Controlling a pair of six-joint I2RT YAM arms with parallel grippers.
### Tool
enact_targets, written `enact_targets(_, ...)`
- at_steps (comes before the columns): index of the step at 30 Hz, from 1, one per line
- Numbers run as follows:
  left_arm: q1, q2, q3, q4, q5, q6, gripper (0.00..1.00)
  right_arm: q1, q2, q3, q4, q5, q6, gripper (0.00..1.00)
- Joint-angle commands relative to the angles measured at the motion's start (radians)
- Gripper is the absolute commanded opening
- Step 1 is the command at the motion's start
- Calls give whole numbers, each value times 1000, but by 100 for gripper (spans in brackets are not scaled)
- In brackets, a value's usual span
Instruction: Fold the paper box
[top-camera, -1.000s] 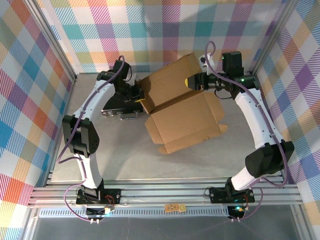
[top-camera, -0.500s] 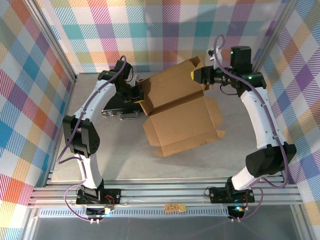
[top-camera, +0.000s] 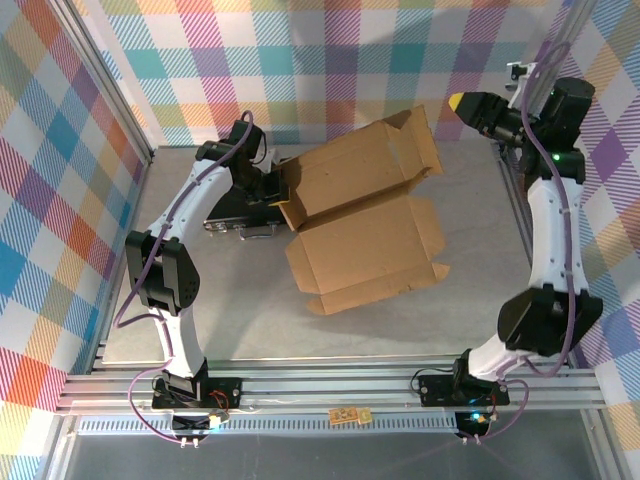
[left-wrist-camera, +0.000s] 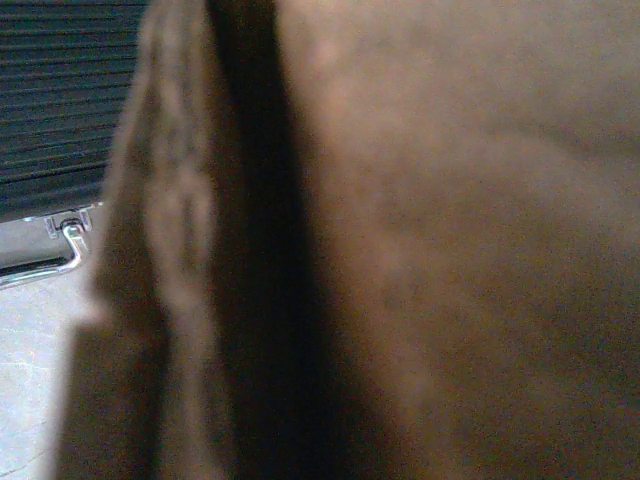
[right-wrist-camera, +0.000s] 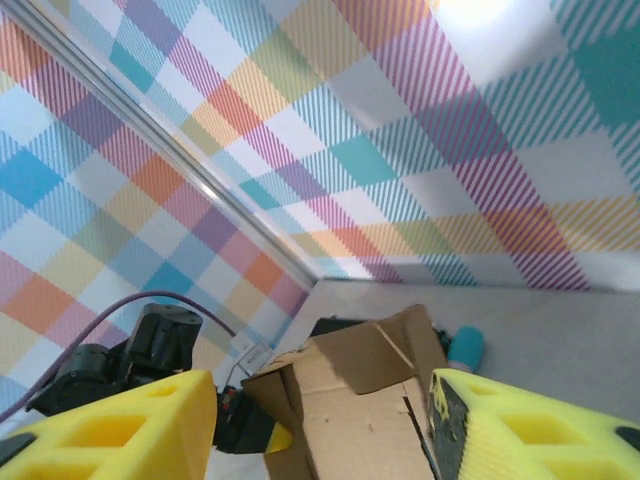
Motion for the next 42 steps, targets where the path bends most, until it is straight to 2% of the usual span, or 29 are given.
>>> enact_targets(1, -4, 11, 3, -5, 49, 17, 0, 4, 120, -32, 140, -200, 142, 60)
enact_targets(3, -4, 12, 3, -4, 55, 14, 0, 9, 159, -46, 203, -269, 190, 60)
enact_targets(6, -4, 15, 4, -5, 60, 14, 0, 30, 194, -52, 205, -313, 183, 59)
enact_targets(17, -4, 28, 18, -9, 57, 6, 0, 113, 188, -84, 184, -356, 142, 53)
enact_targets(26, -4, 26, 21, -15, 56, 4, 0, 190, 140, -40, -209, -190, -221, 52)
enact_targets(31, -6, 20, 24, -27, 51, 6, 0, 221, 115, -58, -298, -68, -330, 50)
enact_targets(38, -6, 6, 20, -37, 49, 13, 0, 250, 76, -83, -380, 178, -438, 50)
enact_targets(42, -7, -1, 12, -36, 46, 13, 0, 282, 78, -61, -432, 258, -501, 51)
